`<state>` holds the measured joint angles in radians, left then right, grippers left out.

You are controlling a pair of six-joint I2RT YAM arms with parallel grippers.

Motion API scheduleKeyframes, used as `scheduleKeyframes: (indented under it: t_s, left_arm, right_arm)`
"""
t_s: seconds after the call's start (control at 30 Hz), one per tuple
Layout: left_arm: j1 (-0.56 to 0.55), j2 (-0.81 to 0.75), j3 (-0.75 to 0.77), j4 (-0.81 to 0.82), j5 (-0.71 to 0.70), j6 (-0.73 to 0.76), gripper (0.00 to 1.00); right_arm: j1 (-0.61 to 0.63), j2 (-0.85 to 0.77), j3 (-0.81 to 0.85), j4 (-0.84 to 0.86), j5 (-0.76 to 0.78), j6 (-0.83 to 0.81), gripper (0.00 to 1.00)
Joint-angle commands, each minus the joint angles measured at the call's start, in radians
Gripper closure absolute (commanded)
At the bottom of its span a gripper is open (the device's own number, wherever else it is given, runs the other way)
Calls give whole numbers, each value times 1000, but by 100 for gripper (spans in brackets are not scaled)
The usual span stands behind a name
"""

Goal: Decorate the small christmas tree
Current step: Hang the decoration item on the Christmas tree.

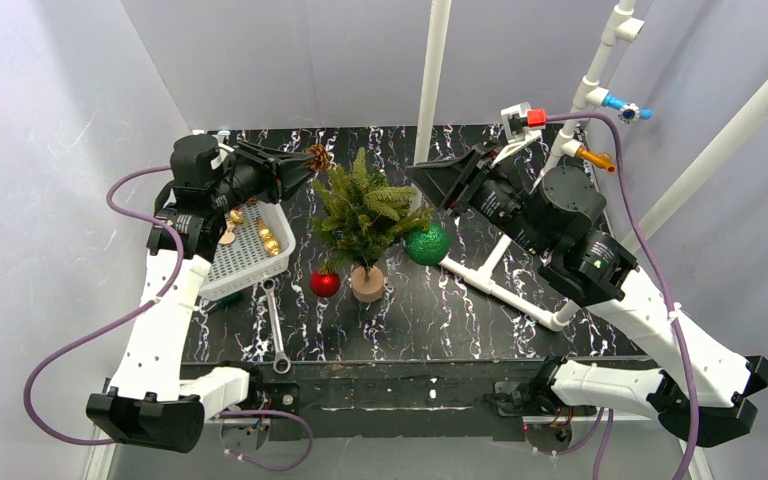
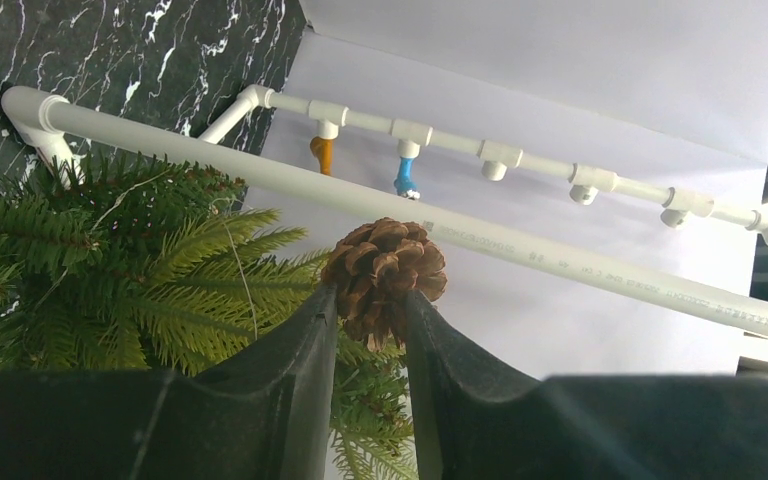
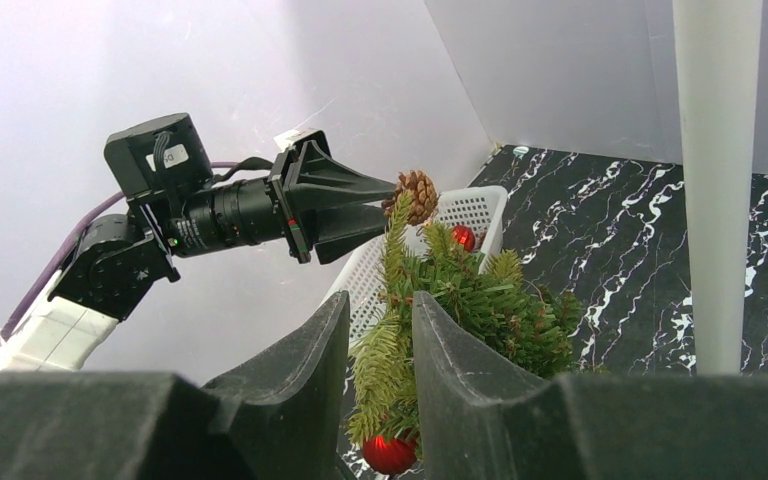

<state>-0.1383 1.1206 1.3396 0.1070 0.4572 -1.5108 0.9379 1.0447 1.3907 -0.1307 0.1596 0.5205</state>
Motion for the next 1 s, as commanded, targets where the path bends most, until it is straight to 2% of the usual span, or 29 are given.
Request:
scheduleKeyframes:
  t_s: [0.0,0.97]
  left_arm:
    - [-16,-10,18,14,39,18,85]
    - [-42,-33,-62,34,38,0,84]
  right_arm:
    - [1,1,12,59,-6,4,63]
    - [1,0,11,63,-23,21,63]
